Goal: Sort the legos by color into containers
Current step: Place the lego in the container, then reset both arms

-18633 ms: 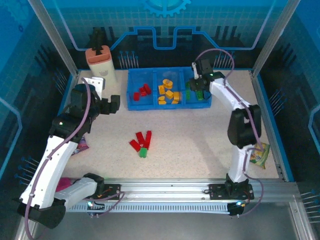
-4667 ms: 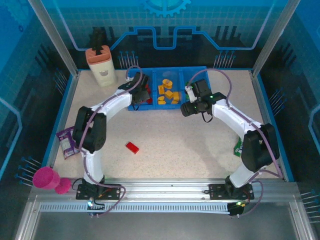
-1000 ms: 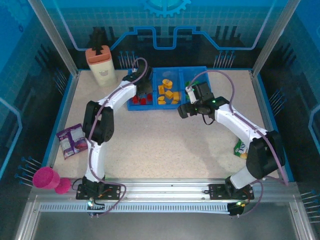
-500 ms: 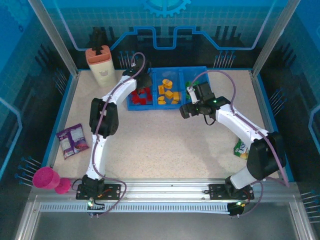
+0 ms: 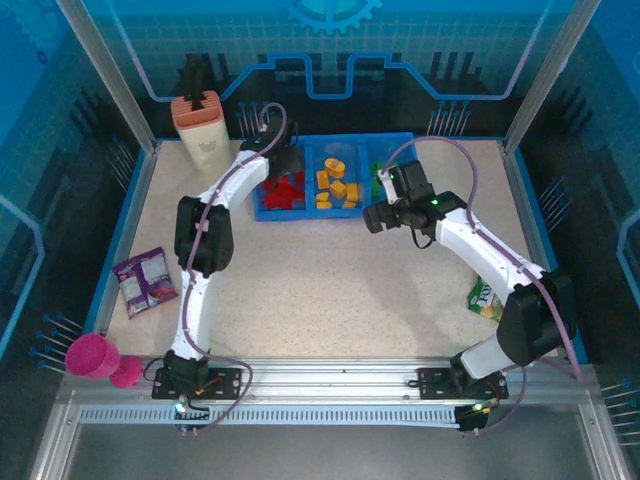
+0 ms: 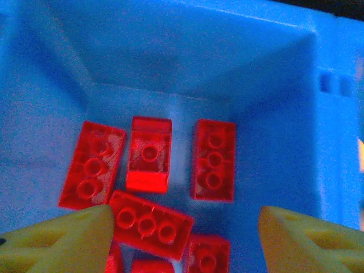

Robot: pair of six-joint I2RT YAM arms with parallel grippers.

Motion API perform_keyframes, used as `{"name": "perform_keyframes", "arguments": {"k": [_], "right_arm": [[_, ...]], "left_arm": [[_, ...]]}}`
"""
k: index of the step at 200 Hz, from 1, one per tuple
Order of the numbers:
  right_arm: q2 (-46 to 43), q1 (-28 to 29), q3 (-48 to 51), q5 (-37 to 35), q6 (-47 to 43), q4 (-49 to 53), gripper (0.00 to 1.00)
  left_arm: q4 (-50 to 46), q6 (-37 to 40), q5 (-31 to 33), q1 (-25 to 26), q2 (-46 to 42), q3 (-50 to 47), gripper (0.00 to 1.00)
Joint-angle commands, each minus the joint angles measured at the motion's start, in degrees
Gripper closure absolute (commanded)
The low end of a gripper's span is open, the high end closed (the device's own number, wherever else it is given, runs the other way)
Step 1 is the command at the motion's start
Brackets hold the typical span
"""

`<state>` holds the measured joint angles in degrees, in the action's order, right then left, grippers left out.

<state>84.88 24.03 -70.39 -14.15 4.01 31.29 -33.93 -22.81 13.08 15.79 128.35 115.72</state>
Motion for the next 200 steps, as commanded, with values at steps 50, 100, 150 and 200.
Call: {"name": "perform_keyframes", "arguments": {"k": [50, 100, 150, 200], "right_arm": [[-9.80, -0.58, 7.79, -2.66, 0.18, -8.46, 0.00], [-19.85, 0.03, 17.29, 9.28, -5.96, -21.50, 0.00], [-26.15, 1.01, 22.34, 8.43, -6.54, -29.53, 0.00], [-27.49, 0.93, 25.41, 8.32, -5.14, -30.94, 0.00]], "left_arm": [[31.97, 15.14, -0.60, -9.28, -46.98, -55.08, 0.01], [66.95, 17.87, 2.64, -15.83, -59.86, -95.09, 0.01], [93.45, 19.52, -3.59, -16.41, -52.30, -103.92, 0.01], [98.67, 22.63, -11.25, -16.30, -38.51, -99.36, 0.01]]}}
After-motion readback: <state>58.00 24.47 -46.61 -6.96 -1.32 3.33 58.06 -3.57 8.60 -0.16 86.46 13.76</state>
